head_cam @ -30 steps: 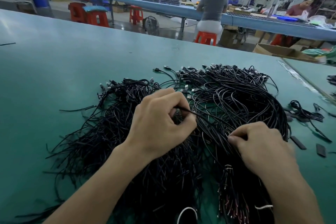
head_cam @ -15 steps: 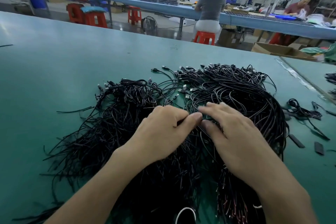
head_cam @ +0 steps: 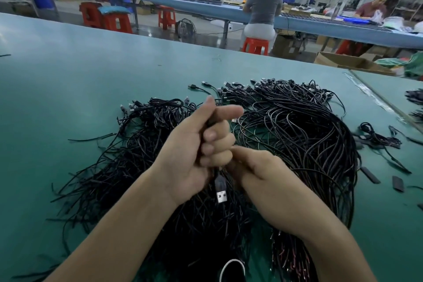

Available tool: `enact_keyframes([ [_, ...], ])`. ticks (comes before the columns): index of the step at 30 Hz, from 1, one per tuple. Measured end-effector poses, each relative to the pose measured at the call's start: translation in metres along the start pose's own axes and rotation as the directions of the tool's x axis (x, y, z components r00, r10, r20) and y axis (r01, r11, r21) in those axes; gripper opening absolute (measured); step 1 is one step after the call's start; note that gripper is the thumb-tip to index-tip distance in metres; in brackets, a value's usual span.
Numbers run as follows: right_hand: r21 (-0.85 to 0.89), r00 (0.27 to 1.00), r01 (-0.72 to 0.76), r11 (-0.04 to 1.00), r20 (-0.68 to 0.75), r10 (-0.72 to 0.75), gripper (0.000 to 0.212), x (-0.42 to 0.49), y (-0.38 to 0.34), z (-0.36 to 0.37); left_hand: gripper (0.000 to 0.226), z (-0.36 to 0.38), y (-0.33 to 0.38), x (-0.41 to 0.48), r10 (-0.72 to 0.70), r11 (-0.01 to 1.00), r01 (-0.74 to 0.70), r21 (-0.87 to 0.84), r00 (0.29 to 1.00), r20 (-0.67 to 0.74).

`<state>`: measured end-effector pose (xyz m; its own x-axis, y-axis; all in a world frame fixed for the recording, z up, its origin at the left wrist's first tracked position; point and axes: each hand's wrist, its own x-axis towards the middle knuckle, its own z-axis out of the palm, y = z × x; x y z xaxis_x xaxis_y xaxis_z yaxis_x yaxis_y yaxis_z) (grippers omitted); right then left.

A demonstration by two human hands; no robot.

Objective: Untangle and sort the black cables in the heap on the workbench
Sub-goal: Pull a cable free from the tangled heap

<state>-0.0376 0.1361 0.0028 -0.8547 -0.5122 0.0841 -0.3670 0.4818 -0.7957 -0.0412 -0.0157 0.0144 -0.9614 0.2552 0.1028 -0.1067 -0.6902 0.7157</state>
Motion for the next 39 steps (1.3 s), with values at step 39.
enact_keyframes([
  [39, 0.047, 0.899, 0.149, 0.988, -0.422, -0.116, 0.017, -0.010, -0.006, -0.033, 0.070, 0.003, -0.027, -0.007, -0.053, 0.538, 0.098, 0.837, 0.995, -0.082],
])
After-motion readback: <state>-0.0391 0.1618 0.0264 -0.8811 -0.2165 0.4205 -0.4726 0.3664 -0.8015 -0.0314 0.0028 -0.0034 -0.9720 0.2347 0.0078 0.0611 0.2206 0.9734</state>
